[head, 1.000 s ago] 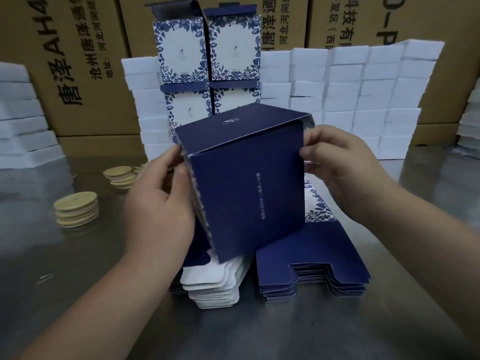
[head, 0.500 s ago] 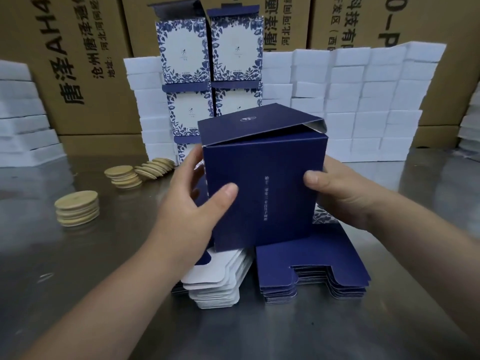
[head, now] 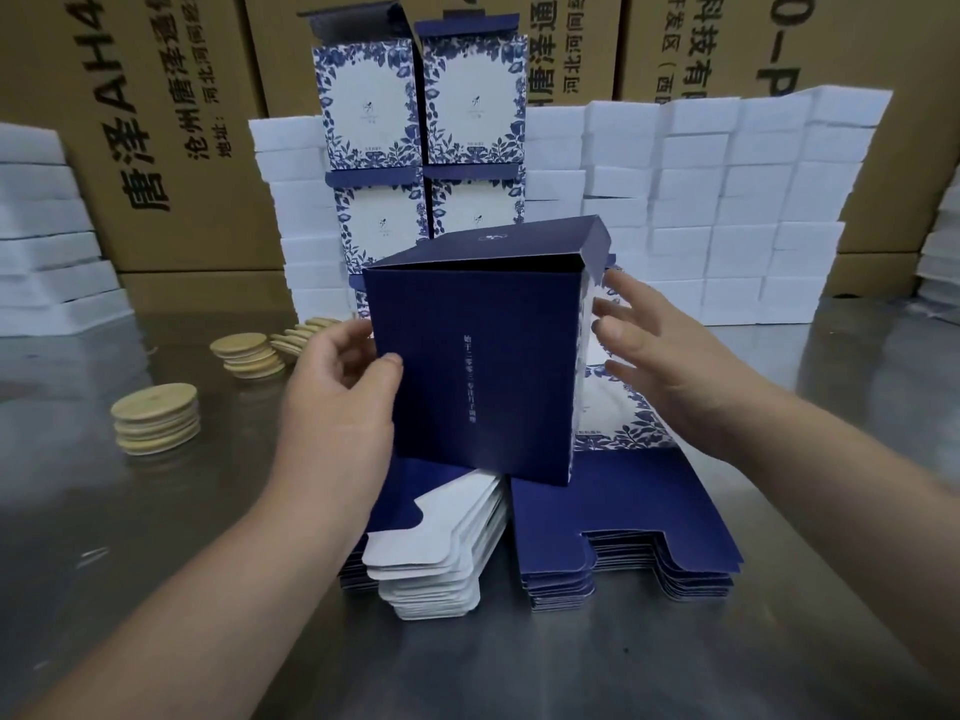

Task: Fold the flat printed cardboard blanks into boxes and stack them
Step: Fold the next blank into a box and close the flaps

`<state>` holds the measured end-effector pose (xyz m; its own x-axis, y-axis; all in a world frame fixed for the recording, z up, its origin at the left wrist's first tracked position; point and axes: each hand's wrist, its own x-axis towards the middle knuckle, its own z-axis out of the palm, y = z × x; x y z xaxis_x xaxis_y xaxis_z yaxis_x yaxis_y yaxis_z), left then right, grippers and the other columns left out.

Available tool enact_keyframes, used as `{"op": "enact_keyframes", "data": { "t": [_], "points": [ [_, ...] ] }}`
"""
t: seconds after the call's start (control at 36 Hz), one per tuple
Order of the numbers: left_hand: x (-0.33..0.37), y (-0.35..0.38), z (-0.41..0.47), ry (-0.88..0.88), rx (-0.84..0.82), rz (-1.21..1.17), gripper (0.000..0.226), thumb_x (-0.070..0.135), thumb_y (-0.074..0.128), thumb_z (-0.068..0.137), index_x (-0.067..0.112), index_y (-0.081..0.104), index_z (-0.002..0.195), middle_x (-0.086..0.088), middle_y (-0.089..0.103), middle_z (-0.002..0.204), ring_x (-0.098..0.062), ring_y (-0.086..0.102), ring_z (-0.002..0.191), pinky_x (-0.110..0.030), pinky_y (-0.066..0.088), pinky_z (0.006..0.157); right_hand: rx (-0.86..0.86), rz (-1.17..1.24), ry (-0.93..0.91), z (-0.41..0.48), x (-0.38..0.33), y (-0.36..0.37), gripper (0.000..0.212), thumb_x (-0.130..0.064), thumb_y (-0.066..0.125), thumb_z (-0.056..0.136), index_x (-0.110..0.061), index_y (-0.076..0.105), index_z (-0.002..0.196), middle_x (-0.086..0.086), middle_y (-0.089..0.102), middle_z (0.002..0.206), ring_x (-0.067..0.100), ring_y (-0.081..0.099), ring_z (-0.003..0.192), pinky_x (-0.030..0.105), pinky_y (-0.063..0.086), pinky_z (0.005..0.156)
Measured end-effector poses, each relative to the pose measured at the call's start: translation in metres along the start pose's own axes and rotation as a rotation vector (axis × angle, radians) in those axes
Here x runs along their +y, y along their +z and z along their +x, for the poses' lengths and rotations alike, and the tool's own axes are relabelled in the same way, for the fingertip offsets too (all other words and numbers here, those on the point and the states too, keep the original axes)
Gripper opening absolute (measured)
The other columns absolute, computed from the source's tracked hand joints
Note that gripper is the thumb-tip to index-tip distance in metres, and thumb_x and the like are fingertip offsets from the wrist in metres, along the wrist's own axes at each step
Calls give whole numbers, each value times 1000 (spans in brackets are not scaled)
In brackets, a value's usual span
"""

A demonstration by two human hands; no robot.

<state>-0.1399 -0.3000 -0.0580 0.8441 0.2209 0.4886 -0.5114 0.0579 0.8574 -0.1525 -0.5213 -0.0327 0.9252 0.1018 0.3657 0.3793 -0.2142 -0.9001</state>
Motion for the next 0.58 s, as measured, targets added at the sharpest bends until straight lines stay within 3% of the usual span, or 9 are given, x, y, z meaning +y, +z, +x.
{"op": "enact_keyframes", "data": {
  "t": [0.06,0.14,0.17,0.28,0.39,0.53,0.58],
  "points": [
    [-3,-1,1,18,21,44,20,16,55,91,32,58,103,12,64,99,-3,61,91,-19,46,76,-63,-36,-40,0,0,2,127,-66,79,39,-37,21,147,-13,49,140,5,45,128,39,32,109],
    [-5,-2,2,48,25,82,17,19,57,90,34,57,98,14,64,97,2,61,86,-13,46,70,-91,-105,-119,-2,-1,6,97,-52,75,50,-53,27,134,-33,55,122,-13,48,116,12,42,91],
    [-6,-2,2,53,21,84,17,18,57,91,34,58,97,16,66,93,7,61,82,-8,45,65,-90,-136,-119,-2,-2,8,94,-50,72,52,-54,25,133,-35,53,122,-15,48,115,10,42,90],
    [-5,-2,1,68,-3,87,19,16,55,92,34,57,91,31,65,77,14,59,72,-3,42,55,-112,-271,-113,-4,-10,16,128,-53,75,49,-38,-3,150,-26,28,149,-7,31,134,31,28,114],
    [-5,-1,0,79,-2,92,18,15,55,92,33,58,92,21,65,82,14,58,71,-2,42,57,-101,-305,-86,-7,-9,20,134,-54,74,46,-42,-13,147,-34,10,151,-17,16,134,25,23,115],
    [-5,-1,0,77,-8,93,19,15,54,92,33,57,93,18,64,90,14,58,73,-3,43,61,-79,-349,-59,-5,-3,22,138,-57,75,42,-45,-16,145,-33,1,152,-10,11,139,31,24,116],
    [-6,-2,0,81,-10,100,19,15,53,93,34,57,92,19,65,89,14,59,74,-3,44,61,-81,-339,-91,-5,-3,23,132,-56,75,44,-52,-13,143,-48,9,142,-22,15,131,16,27,111]
  ]
}}
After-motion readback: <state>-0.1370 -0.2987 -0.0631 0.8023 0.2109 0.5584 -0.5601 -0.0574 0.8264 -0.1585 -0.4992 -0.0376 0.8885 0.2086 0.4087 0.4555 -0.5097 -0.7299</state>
